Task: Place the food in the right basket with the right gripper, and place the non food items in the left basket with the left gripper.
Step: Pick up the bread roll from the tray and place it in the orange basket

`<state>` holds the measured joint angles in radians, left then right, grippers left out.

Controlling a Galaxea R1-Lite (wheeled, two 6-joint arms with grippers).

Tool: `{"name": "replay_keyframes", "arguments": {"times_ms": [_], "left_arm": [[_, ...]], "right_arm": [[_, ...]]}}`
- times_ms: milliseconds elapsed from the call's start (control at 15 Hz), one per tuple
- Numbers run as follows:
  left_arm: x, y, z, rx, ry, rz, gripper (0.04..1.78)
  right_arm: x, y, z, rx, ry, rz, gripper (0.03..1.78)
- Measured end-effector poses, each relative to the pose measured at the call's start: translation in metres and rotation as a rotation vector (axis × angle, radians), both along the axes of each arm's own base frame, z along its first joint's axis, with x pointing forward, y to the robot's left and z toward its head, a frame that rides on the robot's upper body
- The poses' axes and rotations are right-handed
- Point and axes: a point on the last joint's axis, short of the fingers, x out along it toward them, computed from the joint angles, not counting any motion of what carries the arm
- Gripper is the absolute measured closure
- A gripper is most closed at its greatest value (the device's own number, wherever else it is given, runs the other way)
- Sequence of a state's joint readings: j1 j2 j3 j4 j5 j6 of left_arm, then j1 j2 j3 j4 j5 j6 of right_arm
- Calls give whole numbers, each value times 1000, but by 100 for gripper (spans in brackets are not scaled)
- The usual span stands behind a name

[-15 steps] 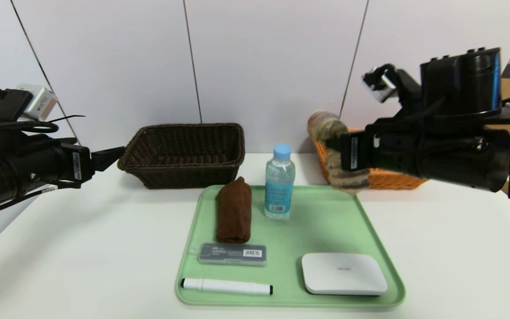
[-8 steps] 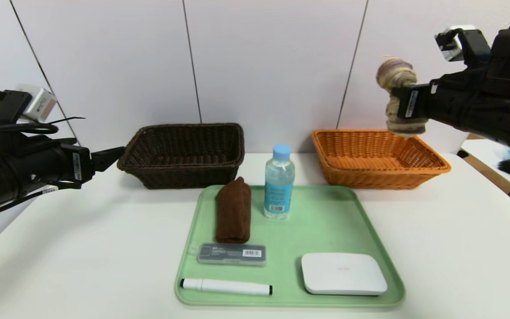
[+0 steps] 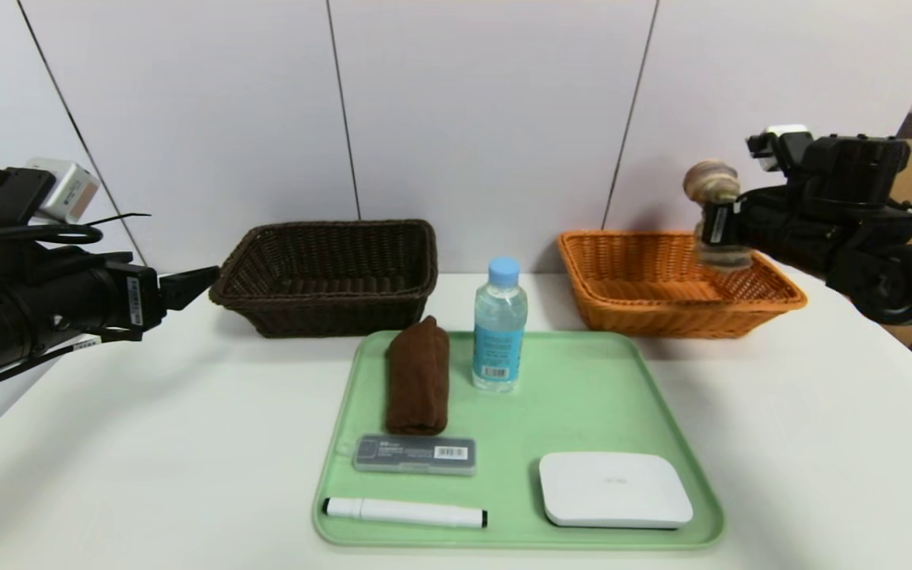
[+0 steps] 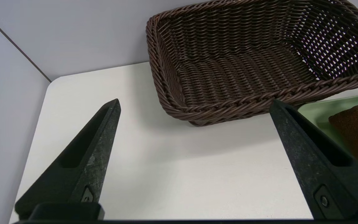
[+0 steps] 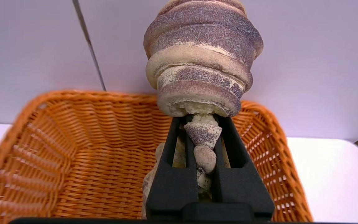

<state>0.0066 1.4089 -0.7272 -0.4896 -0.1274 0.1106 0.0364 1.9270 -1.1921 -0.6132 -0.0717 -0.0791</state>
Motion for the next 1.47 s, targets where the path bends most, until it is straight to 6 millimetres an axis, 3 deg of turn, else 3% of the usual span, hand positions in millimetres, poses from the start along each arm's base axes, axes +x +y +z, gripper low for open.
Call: {"name": "replay_keyframes", "arguments": {"times_ms": [333, 800, 1067, 1467], "left_arm": [[0, 0, 0, -1, 0, 3, 13], [0, 2, 0, 2, 1, 9, 13], [0, 2, -1, 2, 3, 9, 13], [0, 2, -2, 0, 8, 10, 13]], "right_arm": [[29, -5, -31, -2, 58, -18, 163], [41, -12, -50, -1, 97, -34, 163], [43, -13, -49, 12, 87, -46, 101], [38, -13, -43, 9, 82, -48, 52]]}}
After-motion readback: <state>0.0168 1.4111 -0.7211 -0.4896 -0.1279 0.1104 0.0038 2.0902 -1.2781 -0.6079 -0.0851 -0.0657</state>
